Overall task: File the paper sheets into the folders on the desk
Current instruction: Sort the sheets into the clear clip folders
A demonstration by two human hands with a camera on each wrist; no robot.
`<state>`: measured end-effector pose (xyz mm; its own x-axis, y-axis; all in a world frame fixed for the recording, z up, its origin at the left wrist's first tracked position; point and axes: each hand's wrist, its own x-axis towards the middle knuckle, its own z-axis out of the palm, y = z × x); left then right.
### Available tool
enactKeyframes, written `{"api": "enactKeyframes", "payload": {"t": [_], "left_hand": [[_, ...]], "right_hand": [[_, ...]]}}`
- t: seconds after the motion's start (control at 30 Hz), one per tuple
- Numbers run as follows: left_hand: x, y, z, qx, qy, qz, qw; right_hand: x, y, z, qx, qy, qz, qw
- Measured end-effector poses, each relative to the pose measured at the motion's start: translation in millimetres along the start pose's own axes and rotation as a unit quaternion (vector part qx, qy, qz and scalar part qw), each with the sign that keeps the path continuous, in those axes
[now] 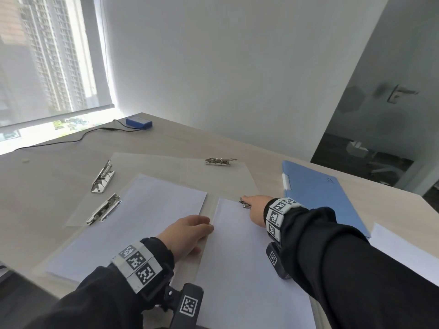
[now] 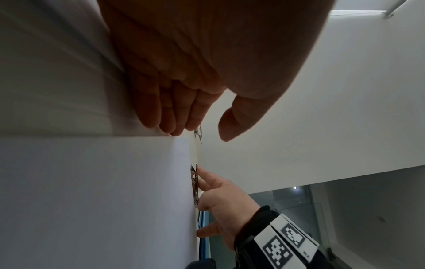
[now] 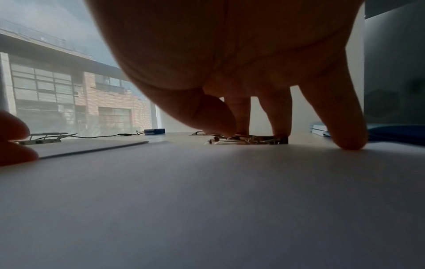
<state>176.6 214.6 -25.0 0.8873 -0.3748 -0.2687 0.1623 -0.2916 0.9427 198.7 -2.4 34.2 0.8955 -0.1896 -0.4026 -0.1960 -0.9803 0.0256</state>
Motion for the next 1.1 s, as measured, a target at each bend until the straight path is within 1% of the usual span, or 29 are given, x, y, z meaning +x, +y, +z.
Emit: {"api": "enactKeyframes", "payload": {"t": [0.23,0.33,0.4,0.47,0.53,0.6,0.7,0.77,0.83,0.87,0.97,1.03,1.1], "left_hand": [[-4,3,3,-0.003,0.007,0.000,1.000],[-6,4,5,0.012,0.016,0.001,1.000],[-6,5,6,0.021,0.020,0.002,1.000],[-6,5,6,0.028,0.024,-0.001,0.999],[-8,8,8,0.032,0.028,-0.003,0.999],[-10,10,9,0.040,0.033,-0.002,0.999],[-13,13,11,0.048,0.041,-0.001,0.998],[-16,14,13,0.052,0.045,-0.001,0.998],[-17,15,14,0.059,0.046,0.003,0.997],[-18,16,15,0.063,0.047,0.005,0.997],[-18,16,16,0.075,0.050,0.005,0.996],[-19,16,16,0.079,0.055,0.002,0.995],[-20,19,18,0.082,0.061,-0.002,0.995]], "right_hand": [[4,0,2,-0.005,-0.017,0.008,1.000],[9,2,7,-0.023,-0.018,-0.004,1.000],[10,3,10,-0.015,-0.007,-0.015,1.000],[9,5,10,0.010,-0.003,-0.020,1.000],[0,10,6,0.061,-0.001,-0.029,0.998],[-11,23,4,0.178,0.029,-0.040,0.983],[-35,53,18,0.372,0.082,-0.032,0.924],[-53,75,36,0.473,0.116,-0.003,0.873],[-73,93,54,0.544,0.143,0.019,0.827],[-86,100,63,0.580,0.153,0.029,0.799],[-121,113,88,0.699,0.164,0.067,0.693],[-138,116,101,0.753,0.153,0.081,0.634],[-148,115,108,0.790,0.143,0.088,0.590]]}}
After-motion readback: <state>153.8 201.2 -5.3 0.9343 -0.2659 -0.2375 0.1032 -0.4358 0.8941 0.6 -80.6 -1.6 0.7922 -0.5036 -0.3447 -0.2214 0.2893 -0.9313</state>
